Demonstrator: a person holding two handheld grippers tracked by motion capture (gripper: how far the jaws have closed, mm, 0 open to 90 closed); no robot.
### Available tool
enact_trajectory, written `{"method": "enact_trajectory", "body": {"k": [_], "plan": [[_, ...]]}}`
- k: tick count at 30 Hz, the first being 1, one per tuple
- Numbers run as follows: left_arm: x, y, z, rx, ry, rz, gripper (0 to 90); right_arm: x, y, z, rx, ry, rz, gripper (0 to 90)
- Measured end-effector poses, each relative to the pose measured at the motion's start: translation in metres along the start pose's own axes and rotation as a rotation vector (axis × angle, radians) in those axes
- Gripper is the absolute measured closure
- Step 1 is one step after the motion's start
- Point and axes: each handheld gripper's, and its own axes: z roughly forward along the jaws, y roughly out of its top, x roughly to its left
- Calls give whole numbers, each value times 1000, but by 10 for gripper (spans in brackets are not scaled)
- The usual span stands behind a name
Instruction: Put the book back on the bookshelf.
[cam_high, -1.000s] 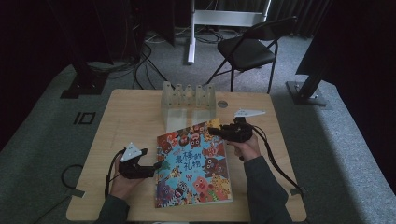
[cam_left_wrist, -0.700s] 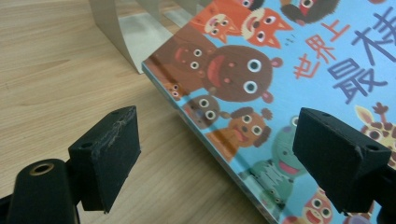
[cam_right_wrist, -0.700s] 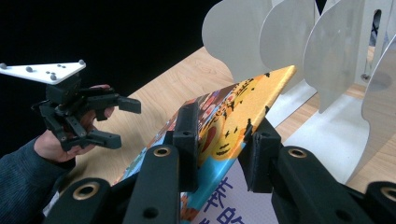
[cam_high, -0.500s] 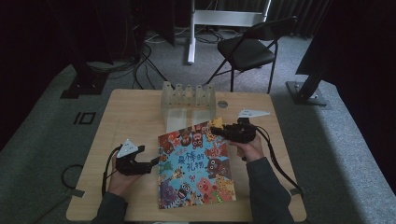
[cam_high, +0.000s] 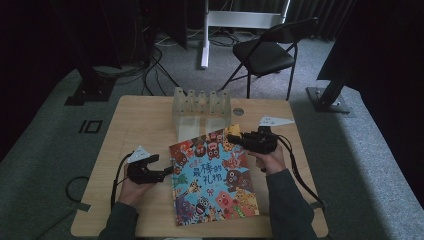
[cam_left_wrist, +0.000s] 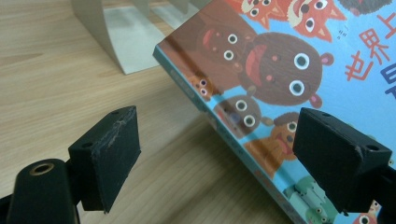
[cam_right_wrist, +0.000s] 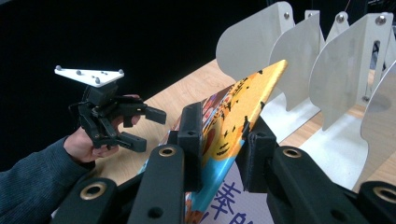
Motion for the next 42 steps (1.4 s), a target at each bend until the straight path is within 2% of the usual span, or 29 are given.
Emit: {"method": "enact_trajectory", "body": {"k": [7, 9, 11, 18, 24, 26, 28, 29, 30, 32, 36, 42], "plan": [[1, 8, 7, 3, -34, -1, 150, 3, 2, -4, -11, 9, -15, 747], [2, 10, 10, 12, -66, 5, 163, 4, 2, -5, -16, 11, -20, 748], [2, 12, 13, 19, -79, 23, 174, 4, 2, -6, -18, 16, -27, 749], [7, 19, 19, -4, -139, 16, 156, 5, 2, -7, -28, 28, -30, 751], [12, 20, 22, -29, -188, 2, 148, 4, 2, -8, -39, 38, -26, 756], [14, 19, 25, -38, -226, -26, 147, 4, 2, -9, -41, 40, -28, 757], [15, 19, 29, -24, -292, -49, 141, 4, 2, -9, -44, 47, -32, 758], [15, 20, 32, -18, -309, -50, 120, 4, 2, -9, -46, 52, -29, 759], [15, 20, 32, -18, -309, -50, 100, 4, 2, -9, -46, 52, -29, 759], [15, 24, 38, -5, -346, -68, 81, 4, 2, -9, -48, 57, -28, 760], [16, 25, 38, -7, -352, -83, 96, 4, 1, -9, -52, 52, -28, 758], [19, 27, 34, -31, -349, -103, 184, -1, -2, -10, -48, 45, -29, 749]]}}
